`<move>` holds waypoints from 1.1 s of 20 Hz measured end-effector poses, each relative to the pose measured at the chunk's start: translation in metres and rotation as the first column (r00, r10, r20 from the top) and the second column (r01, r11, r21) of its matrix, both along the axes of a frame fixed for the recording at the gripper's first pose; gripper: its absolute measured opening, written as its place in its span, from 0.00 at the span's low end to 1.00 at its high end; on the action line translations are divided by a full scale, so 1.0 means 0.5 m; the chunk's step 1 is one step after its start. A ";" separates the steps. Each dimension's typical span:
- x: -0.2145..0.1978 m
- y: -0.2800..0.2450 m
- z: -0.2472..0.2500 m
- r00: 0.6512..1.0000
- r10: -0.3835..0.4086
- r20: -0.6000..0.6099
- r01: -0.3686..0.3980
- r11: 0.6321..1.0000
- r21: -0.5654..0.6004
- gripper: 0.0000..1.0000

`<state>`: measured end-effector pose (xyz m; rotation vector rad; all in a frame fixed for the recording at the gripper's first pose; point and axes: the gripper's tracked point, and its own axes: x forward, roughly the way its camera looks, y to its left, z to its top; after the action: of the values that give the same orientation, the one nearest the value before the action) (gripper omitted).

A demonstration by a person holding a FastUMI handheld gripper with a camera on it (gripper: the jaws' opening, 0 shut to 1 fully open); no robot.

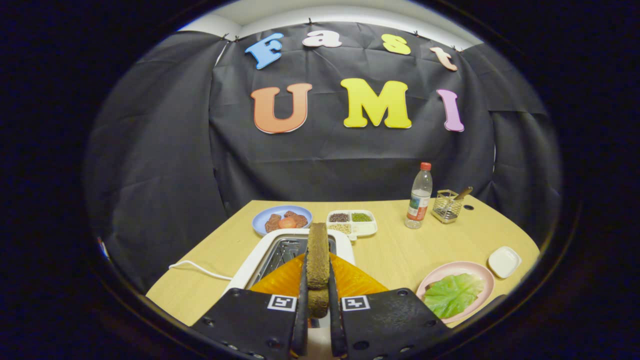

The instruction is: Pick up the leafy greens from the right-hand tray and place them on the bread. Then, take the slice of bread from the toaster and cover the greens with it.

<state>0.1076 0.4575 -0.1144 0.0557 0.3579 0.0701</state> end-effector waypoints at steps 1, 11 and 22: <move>-0.003 0.000 0.022 1.000 0.007 0.029 -0.007 1.000 0.015 0.18; -0.048 -0.094 0.224 0.987 0.032 0.160 -0.067 0.974 0.215 0.09; -0.064 -0.499 0.199 0.976 -0.156 0.151 0.118 0.966 0.232 0.09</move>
<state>0.0755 0.2080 -0.0150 0.2939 0.1747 -0.0232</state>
